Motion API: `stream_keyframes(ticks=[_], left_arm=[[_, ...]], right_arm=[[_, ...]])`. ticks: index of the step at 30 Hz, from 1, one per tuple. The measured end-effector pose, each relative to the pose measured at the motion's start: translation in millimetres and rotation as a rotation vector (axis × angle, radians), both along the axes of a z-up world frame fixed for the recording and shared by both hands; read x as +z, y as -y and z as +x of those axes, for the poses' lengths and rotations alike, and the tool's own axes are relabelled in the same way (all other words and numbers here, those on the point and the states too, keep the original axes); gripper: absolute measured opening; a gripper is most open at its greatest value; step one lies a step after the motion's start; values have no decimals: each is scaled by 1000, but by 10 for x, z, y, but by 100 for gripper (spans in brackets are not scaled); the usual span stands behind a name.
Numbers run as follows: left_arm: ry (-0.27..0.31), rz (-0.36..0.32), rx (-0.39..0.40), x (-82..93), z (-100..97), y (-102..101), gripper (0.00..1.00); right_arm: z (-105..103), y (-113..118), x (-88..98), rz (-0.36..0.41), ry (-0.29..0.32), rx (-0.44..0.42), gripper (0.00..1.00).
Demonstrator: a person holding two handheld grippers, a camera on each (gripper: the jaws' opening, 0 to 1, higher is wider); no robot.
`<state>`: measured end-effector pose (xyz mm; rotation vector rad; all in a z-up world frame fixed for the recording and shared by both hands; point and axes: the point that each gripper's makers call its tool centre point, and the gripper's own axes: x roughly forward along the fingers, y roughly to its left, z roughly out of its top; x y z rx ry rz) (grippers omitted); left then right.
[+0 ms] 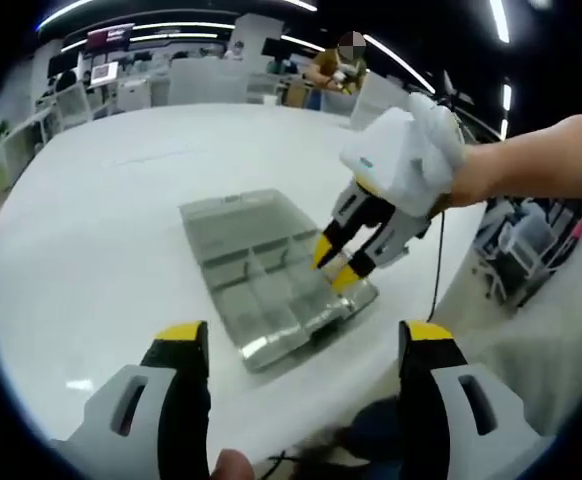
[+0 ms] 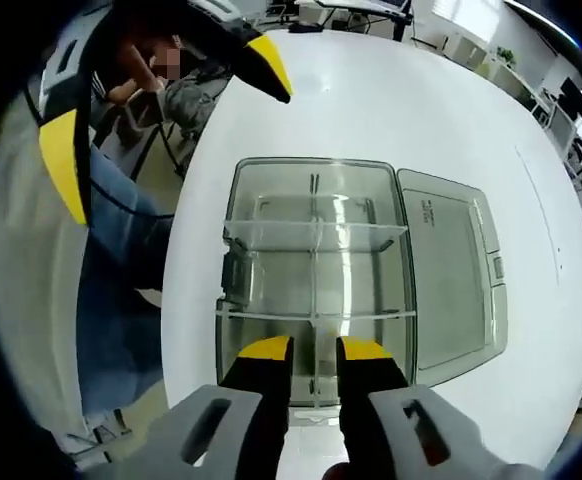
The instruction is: Insert the divider into the dual guide fixture by aligning both edges with the guide slots and pushing it downward to the bottom, including one-sided entry, uneven engagement, binding, and posture correction.
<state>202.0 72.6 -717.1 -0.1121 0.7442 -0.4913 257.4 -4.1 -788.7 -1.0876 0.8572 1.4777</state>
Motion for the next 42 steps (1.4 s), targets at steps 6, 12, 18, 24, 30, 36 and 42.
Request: stream_keyframes(ticks=[6, 12, 18, 24, 30, 36, 42], left_arm=[[-2, -9, 20, -6, -7, -64, 75], [2, -13, 28, 6, 4, -117, 75], [6, -14, 34, 19, 20, -157, 75], [10, -9, 30, 54, 31, -184, 75], [8, -19, 32, 76, 15, -217, 75], [2, -19, 29, 68, -41, -253, 75], [0, -17, 31, 63, -34, -275, 75]], right_arm=[[-3, 39, 77, 39, -3, -30, 18], [4, 67, 201, 102, -24, -87, 23], [-26, 109, 291, 163, -37, -123, 27], [-59, 151, 328, 189, -36, -132, 30], [-98, 130, 410, 267, -54, -202, 35], [-185, 137, 470, 318, -72, -225, 42], [-195, 169, 527, 354, -74, -263, 46]])
